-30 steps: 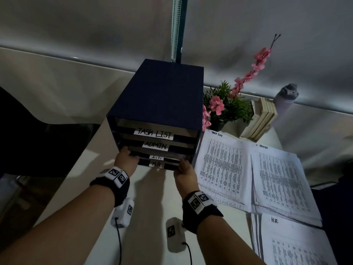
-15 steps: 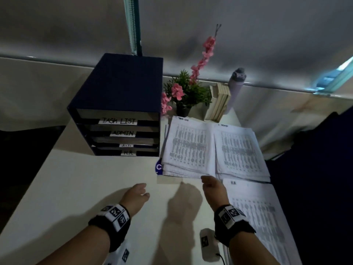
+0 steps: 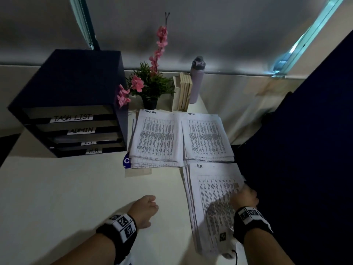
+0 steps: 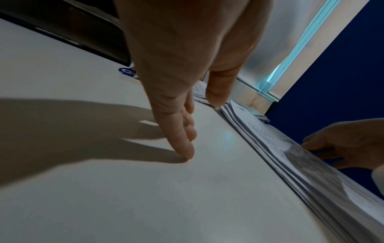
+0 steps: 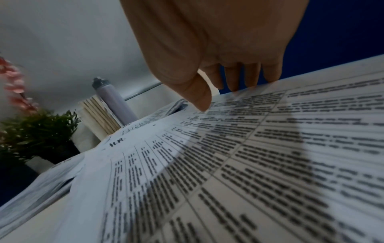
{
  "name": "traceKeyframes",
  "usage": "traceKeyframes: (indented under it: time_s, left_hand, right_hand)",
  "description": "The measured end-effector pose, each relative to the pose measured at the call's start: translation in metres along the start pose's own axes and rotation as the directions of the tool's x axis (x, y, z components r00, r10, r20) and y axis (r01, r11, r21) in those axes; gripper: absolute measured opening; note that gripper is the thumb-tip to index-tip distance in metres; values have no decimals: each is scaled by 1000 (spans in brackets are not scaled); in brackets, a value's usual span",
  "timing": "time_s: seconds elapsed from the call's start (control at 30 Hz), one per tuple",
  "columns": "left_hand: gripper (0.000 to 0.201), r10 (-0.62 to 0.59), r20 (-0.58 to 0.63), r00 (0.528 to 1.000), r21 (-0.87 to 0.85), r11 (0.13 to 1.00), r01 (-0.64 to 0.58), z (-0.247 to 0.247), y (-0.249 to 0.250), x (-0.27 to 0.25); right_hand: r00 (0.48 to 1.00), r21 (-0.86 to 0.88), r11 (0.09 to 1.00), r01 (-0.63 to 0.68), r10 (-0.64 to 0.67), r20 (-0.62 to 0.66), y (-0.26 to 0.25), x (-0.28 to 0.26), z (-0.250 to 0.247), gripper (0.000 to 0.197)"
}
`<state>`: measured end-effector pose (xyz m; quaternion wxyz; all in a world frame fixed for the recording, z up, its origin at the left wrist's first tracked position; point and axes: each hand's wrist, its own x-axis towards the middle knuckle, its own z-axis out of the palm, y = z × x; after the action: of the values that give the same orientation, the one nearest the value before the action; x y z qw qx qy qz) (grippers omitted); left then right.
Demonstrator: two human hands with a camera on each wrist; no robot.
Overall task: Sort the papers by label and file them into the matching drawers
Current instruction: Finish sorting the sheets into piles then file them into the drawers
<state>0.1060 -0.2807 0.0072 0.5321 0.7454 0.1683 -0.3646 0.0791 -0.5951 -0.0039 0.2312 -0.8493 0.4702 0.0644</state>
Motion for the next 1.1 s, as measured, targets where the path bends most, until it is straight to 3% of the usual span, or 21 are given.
traceKeyframes:
  time_s: [0.2, 0.37, 0.47, 0.6, 0.73, 0.8, 0.93, 1.0, 1.07, 1.1]
  left_hand:
    - [47, -16, 12, 1000, 20, 1000, 15, 4, 6, 4]
    - [52, -40, 45, 998, -14, 999, 40, -4, -1, 3]
    - [28, -44, -77, 996, -45, 998, 41, -14, -4, 6]
    - [25, 23, -243, 970, 135, 991, 10, -49, -14, 16]
    - [21, -68, -229, 971, 36, 996, 78, -83, -30, 11]
    - [22, -91, -216, 972, -14, 996, 90, -93, -41, 7]
    - [22, -125, -302, 945, -160, 984, 80, -117, -61, -1]
    - [25, -100, -328, 939, -288, 958, 2, -134, -64, -6]
    - [55, -4, -363, 932, -339, 932, -128, -154, -60, -7]
    - [55, 84, -413, 907, -344, 908, -240, -165, -51, -12]
  right_hand:
    - [1000, -204, 979, 21, -20, 5, -4, -26, 19, 46]
    - [989, -158, 978, 135, -124, 77, -22, -68, 44, 49]
    - [967, -162, 959, 235, -214, 135, -45, -95, 61, 47]
    - [960, -9, 992, 122, -116, 254, -80, -116, 78, 34]
    - [924, -60, 972, 226, -195, 329, -102, -134, 90, 32]
    - [872, 35, 946, 324, -313, 376, -111, -150, 96, 32]
    - [725, 333, 833, 441, -550, 415, -132, -175, 96, 19]
    - [669, 449, 748, 488, -651, 359, -148, -183, 84, 16]
    - [598, 572, 646, 505, -740, 307, -166, -194, 65, 22]
    - [574, 631, 600, 492, -768, 283, -176, -199, 56, 24]
